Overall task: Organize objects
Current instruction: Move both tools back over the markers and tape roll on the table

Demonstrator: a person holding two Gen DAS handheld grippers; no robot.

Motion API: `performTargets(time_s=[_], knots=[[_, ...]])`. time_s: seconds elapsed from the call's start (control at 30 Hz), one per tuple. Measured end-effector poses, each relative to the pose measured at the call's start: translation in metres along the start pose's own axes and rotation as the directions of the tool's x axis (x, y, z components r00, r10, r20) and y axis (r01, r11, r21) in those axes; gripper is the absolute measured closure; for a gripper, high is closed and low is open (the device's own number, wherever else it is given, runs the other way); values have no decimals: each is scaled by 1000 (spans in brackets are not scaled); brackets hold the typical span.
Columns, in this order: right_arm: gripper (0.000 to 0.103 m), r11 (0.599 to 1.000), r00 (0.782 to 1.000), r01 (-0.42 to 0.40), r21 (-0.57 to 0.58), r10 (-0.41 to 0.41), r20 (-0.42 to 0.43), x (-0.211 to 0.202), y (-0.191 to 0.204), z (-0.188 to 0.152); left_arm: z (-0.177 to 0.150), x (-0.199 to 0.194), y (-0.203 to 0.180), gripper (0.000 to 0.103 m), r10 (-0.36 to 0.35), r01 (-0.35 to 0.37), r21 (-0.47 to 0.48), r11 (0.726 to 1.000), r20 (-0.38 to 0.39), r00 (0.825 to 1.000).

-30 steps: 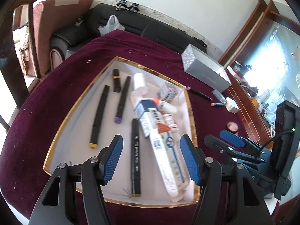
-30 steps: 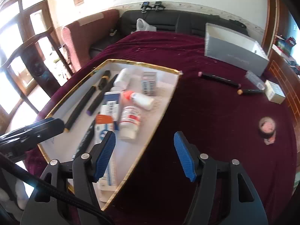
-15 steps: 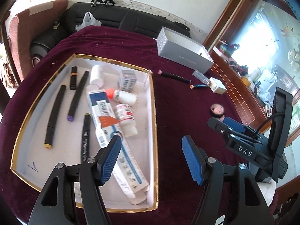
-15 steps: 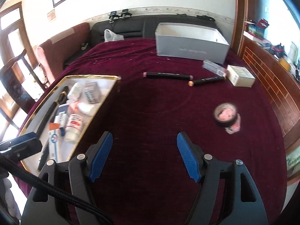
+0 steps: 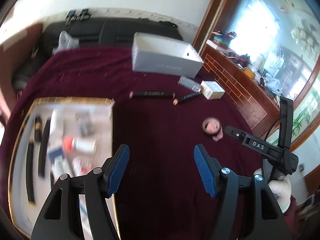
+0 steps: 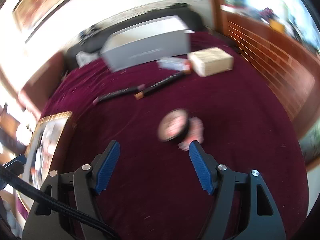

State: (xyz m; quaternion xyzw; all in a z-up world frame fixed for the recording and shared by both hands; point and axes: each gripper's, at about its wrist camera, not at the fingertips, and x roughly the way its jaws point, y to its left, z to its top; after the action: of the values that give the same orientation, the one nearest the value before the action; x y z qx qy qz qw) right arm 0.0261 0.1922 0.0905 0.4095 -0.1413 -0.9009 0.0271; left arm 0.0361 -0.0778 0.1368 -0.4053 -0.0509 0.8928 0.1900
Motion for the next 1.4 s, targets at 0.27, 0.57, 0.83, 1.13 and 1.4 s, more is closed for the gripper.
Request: performTargets(time_s=[0.27, 0.57, 0.83, 1.13, 1.4], knots=[[30, 967, 995, -76, 243, 59, 79, 24, -76, 30, 74, 94, -47, 42, 65, -63, 225, 972, -3, 998], [30, 918, 987, -152, 366, 122, 103, 48, -115, 22, 129, 211, 16, 42, 156, -138, 162, 977, -105, 982], [27, 899, 984, -180, 400, 160, 83, 54, -123, 22, 124, 260, 39, 39, 41, -31, 42, 999, -250, 967], [27, 906, 982, -185, 380, 180, 47, 60, -117, 17, 75, 227, 12, 39, -68, 106, 93, 990, -341, 937], [27, 923, 988, -154, 353, 149, 42, 63, -113, 18, 54, 235, -38, 39, 187, -115, 358, 927, -173, 967]])
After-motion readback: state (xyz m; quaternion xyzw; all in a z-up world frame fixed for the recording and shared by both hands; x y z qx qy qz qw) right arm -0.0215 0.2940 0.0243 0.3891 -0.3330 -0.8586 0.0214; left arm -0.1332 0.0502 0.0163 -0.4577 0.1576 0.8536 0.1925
